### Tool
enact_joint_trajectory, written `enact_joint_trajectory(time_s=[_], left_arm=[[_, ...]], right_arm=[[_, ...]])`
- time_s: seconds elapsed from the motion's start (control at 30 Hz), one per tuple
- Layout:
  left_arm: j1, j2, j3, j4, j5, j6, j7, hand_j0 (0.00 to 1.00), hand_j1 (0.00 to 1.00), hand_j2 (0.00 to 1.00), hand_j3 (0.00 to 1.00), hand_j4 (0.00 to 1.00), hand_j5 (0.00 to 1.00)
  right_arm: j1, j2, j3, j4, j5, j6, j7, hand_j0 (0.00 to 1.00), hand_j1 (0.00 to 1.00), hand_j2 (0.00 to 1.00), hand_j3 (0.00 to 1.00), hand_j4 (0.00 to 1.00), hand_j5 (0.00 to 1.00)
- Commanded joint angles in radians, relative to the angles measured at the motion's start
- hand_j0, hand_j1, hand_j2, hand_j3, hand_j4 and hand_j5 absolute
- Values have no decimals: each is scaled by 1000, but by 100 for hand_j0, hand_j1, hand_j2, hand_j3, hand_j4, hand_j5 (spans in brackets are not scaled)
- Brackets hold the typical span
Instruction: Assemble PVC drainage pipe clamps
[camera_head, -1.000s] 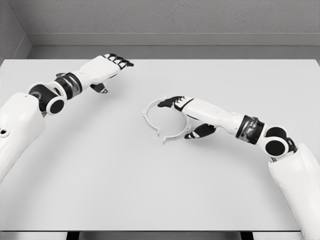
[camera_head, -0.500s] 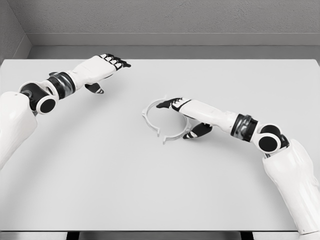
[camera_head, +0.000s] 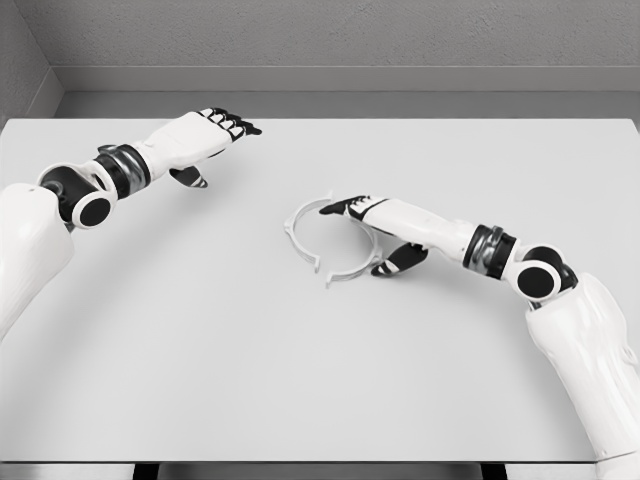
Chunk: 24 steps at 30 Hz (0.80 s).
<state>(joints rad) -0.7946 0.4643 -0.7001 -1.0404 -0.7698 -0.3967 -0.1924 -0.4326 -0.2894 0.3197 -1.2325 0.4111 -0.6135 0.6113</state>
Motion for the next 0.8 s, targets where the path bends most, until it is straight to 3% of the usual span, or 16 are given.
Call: enact_joint_trajectory(time_s=[0.0,0.77], left_arm=[[2,0,2,-1,4,-1,1,100,100,100,100,100,100],[0,2,2,0,18,-2,1,100,100,100,100,100,100]], right_arm=[[0,-1,-1,2,-8,3,0,100,100,100,100,100,100],[-45,19,1,41,17,3,0,100,100,100,100,100,100]])
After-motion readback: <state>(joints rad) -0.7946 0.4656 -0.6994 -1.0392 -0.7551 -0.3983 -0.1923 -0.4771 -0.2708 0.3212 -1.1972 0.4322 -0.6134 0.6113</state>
